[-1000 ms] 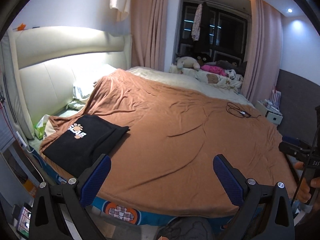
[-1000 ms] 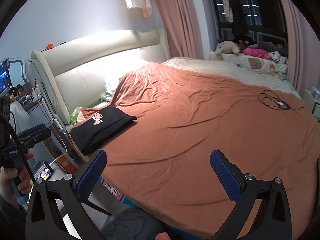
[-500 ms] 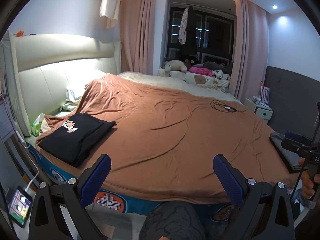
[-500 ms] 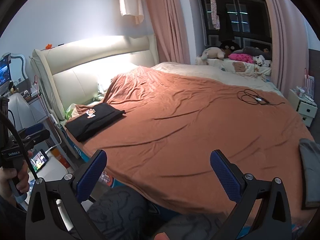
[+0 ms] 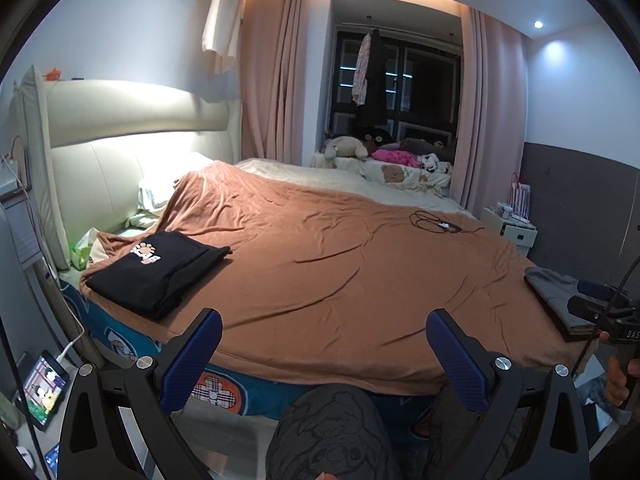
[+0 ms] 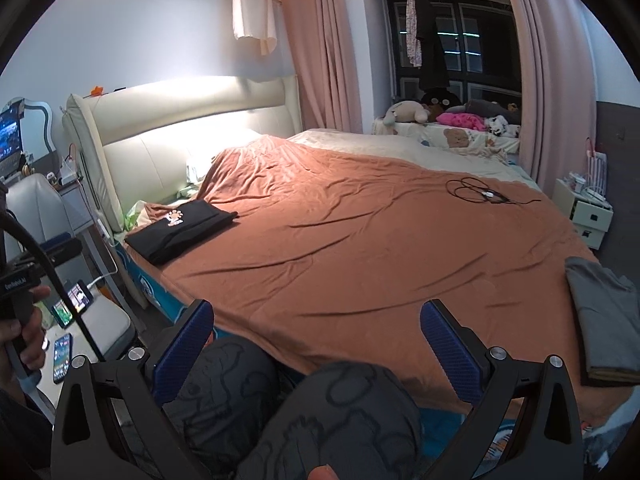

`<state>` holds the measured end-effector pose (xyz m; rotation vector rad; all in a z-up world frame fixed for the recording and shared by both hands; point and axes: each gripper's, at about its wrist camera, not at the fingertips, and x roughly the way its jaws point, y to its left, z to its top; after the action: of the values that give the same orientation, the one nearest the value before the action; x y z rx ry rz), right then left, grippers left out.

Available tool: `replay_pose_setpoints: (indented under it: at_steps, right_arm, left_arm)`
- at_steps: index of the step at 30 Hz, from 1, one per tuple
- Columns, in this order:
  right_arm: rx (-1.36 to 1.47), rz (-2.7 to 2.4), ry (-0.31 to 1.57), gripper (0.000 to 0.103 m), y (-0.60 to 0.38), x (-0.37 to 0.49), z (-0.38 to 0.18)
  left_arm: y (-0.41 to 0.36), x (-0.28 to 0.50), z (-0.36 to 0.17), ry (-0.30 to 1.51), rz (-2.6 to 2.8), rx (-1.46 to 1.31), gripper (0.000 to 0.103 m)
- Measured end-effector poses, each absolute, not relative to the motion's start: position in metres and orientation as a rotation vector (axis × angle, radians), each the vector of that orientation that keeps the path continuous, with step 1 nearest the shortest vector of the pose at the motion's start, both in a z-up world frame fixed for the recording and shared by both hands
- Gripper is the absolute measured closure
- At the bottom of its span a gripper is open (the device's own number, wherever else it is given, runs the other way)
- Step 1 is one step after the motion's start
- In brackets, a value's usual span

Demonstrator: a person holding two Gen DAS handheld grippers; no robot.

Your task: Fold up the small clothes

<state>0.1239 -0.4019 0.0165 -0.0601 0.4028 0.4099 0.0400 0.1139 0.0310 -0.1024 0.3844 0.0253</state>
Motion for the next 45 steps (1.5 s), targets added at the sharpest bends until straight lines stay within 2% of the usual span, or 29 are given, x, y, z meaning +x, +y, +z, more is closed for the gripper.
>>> replay_pose_setpoints:
  at_steps: [13,28,45]
  right_arm:
    - [-0.014,0.367,0.396,0.0,-0.409,0.096,-0.004]
    - [-0.016,0.359,0.455,0.0,-0.387,0.108,-0.001]
    - [-0.023,0.367,0.459,0.0,-0.387,0.106,0.0]
  left_arm:
    - [0.098,-0.002,0.021,0.363,0.034,-0.079,0.0]
    - [0.097,0.01,0.0,0.412,0.0,-0.1,0.001]
    - [0.095,0.008,0.0,0.401,0.012,-0.116,0.0]
